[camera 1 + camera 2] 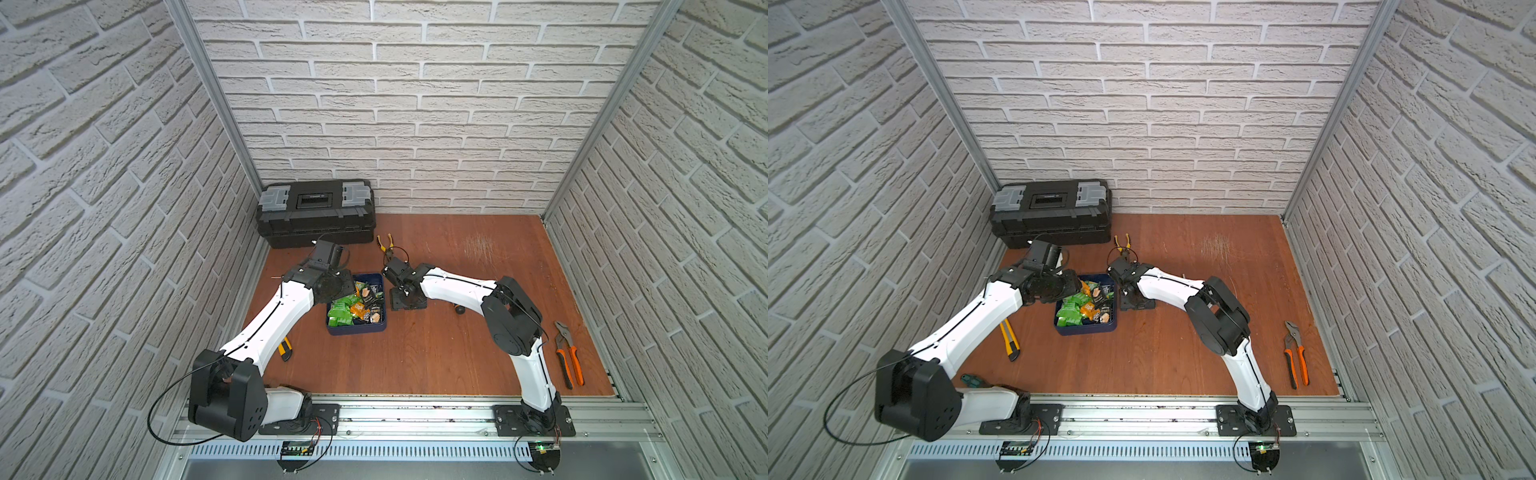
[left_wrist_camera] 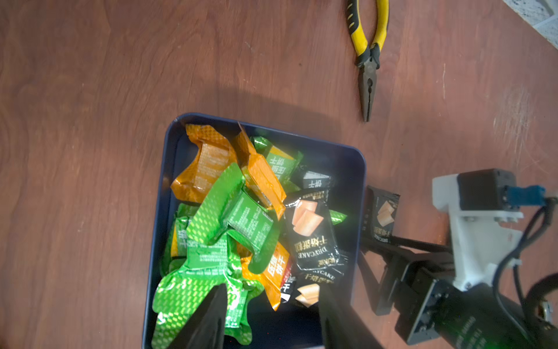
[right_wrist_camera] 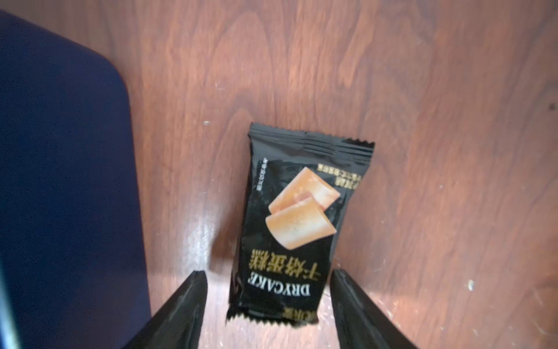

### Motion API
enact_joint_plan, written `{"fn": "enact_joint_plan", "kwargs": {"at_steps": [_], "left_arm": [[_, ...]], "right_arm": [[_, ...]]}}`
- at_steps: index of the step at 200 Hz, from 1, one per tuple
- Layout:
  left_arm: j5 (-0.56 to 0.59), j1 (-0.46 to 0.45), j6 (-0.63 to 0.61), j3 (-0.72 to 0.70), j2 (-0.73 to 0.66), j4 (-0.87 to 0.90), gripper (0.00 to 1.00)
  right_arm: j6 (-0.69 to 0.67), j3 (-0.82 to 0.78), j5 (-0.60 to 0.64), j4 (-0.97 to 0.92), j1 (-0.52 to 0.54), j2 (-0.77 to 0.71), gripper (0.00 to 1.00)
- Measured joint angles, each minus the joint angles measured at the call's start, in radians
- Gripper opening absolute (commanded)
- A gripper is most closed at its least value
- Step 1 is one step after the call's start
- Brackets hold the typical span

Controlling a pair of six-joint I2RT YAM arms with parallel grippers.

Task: Take the cookies out of the storage box
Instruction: Place the cookie at the center of the board, then pick up the cookie from the storage box.

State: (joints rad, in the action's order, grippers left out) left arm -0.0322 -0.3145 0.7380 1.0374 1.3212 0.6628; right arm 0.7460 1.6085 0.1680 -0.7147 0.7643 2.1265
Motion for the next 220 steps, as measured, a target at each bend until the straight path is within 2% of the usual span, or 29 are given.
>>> {"fn": "enact_joint_plan", "kwargs": {"at_steps": [33, 68, 96, 120, 169, 220], "left_arm": [[0.045, -0.003, 0.06, 0.0, 0.011, 0.005, 0.49], [0.068, 0.028, 0.08, 0.0, 0.014, 0.021, 0.38], [0.069, 0.055, 0.103, -0.01, 0.014, 0.023, 0.39], [0.062, 0.055, 0.135, -0.049, 0.018, 0.008, 0.45], [0.053, 0.07, 0.174, -0.079, 0.092, -0.043, 0.44], [0.044, 0.091, 0.224, -0.147, 0.101, -0.145, 0.45]], "right_arm": [[-0.037, -0.022, -0.014, 0.004, 0.0, -0.108, 0.65], [-0.093, 0.002, -0.119, 0.043, 0.005, -0.206, 0.61], [-0.103, 0.023, -0.164, 0.058, 0.016, -0.205, 0.61], [-0.103, 0.023, -0.17, 0.057, 0.019, -0.205, 0.61], [-0.101, -0.009, -0.163, 0.063, 0.019, -0.214, 0.62], [-0.095, -0.077, -0.158, 0.065, 0.019, -0.245, 0.62]]}}
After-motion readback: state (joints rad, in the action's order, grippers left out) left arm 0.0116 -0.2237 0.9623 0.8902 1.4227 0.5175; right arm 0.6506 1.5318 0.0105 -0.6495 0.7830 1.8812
